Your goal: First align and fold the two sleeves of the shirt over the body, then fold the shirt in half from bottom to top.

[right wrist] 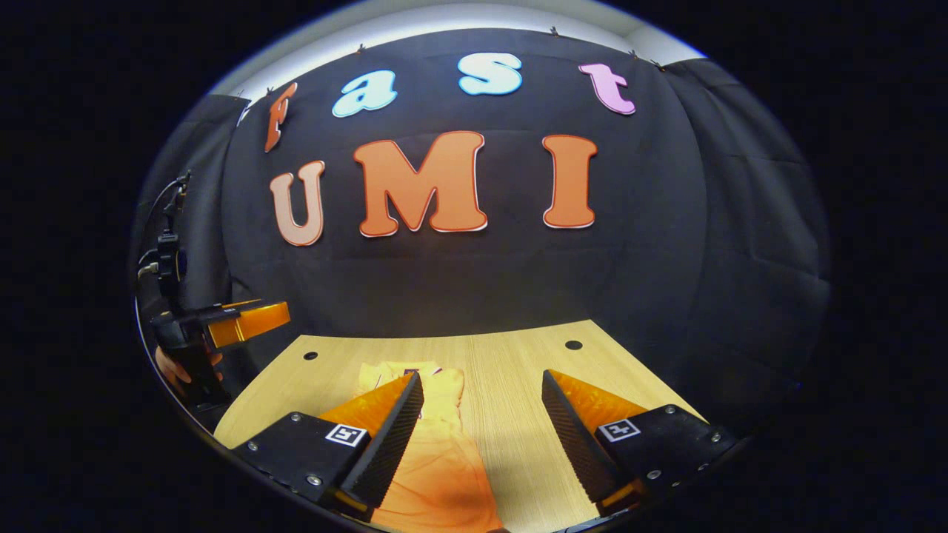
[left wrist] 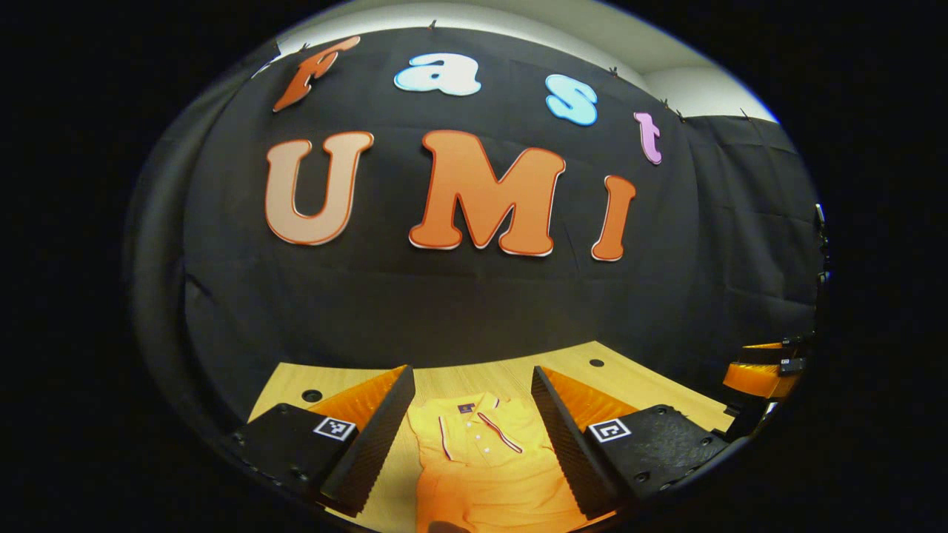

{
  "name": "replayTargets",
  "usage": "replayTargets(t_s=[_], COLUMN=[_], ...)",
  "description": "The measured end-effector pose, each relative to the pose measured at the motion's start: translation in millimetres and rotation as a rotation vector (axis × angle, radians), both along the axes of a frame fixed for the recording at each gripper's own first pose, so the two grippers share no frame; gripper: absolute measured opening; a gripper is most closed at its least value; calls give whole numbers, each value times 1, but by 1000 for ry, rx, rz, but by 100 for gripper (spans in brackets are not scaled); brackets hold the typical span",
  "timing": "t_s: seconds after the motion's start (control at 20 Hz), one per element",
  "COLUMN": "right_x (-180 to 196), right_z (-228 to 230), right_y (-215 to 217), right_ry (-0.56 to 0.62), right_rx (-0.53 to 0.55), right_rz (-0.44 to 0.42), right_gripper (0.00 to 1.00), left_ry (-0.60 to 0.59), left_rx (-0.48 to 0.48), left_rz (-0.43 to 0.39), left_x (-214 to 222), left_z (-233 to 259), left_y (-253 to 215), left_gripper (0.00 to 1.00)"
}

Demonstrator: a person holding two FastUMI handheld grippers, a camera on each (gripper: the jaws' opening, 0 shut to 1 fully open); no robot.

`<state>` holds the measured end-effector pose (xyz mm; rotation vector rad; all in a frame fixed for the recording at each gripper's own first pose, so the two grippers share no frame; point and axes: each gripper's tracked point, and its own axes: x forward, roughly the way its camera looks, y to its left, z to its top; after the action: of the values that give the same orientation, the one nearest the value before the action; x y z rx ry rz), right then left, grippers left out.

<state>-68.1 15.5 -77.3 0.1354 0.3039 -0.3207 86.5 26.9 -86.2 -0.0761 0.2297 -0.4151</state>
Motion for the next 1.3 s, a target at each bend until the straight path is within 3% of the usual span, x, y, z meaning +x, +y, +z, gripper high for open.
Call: replayTargets(t_s=[0.3, 0.45, 0.75, 0.95, 1.3], right_x=[-14, -16, -42, -66, -107], right_z=[-8, -37, -99, -149, -218], right_y=[9, 8, 29, 45, 61], right_ry=[-30, 20, 202, 347, 541], right_rx=[-4, 7, 99, 161, 306], right_rz=[81, 122, 233, 285, 290], right_gripper=[98, 97, 98, 98, 99], left_ry=[-121, -176, 58, 277, 622], left_rx=[47, 84, 161, 215, 270], left_rz=[127, 153, 184, 198, 186], left_x=[-59, -87, -135, -160, -202], left_z=[20, 19, -58, -127, -227], left_y=[19, 25, 34, 45, 60], left_gripper=[97, 98, 97, 98, 98])
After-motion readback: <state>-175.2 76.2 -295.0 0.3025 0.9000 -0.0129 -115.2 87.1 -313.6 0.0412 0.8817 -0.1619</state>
